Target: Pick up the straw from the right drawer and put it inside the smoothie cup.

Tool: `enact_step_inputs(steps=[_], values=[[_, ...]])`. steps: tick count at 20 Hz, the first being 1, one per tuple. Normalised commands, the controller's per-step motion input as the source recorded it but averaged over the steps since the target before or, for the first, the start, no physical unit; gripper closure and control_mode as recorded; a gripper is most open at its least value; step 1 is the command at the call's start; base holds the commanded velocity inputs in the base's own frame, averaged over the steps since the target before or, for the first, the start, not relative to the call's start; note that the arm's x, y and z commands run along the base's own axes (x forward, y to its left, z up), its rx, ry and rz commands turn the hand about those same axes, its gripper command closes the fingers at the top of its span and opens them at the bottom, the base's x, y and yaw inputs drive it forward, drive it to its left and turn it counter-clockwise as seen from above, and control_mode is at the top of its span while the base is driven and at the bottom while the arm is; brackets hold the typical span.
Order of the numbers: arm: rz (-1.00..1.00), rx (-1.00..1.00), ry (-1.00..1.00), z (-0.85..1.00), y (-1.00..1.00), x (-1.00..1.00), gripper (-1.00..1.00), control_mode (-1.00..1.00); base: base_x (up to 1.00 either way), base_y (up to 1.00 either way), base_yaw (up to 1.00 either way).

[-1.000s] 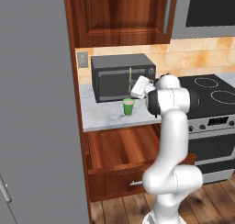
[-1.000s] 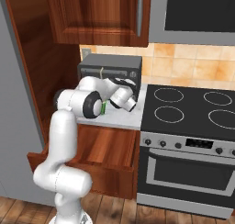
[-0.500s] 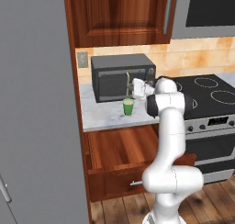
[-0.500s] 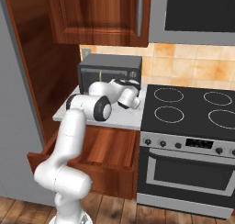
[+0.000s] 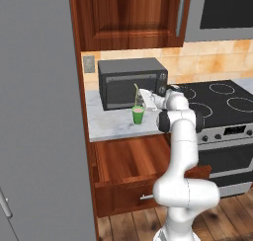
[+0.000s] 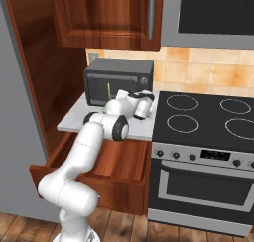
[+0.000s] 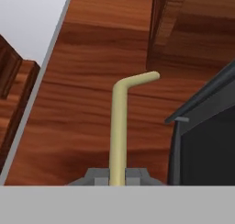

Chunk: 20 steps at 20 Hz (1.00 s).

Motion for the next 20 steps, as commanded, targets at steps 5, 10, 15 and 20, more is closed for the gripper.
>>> enact_step_inputs(steps=[5, 10, 15, 20], values=[[0.03, 0.00, -0.02, 0.00, 0.07, 0.00, 1.00, -1.00, 0.00, 0.00, 0.00], [0.00, 0.00, -0.01, 0.15, 0.03, -0.11, 1.00, -1.00, 0.00, 0.00, 0.00], [0.00, -0.04, -0.03, 0.52, 0.13, -0.26, 1.00, -1.00, 0.00, 0.00, 0.00], [0.00, -0.08, 0.00, 0.22, 0.02, -0.45, 1.00, -1.00, 0.00, 0.00, 0.00]])
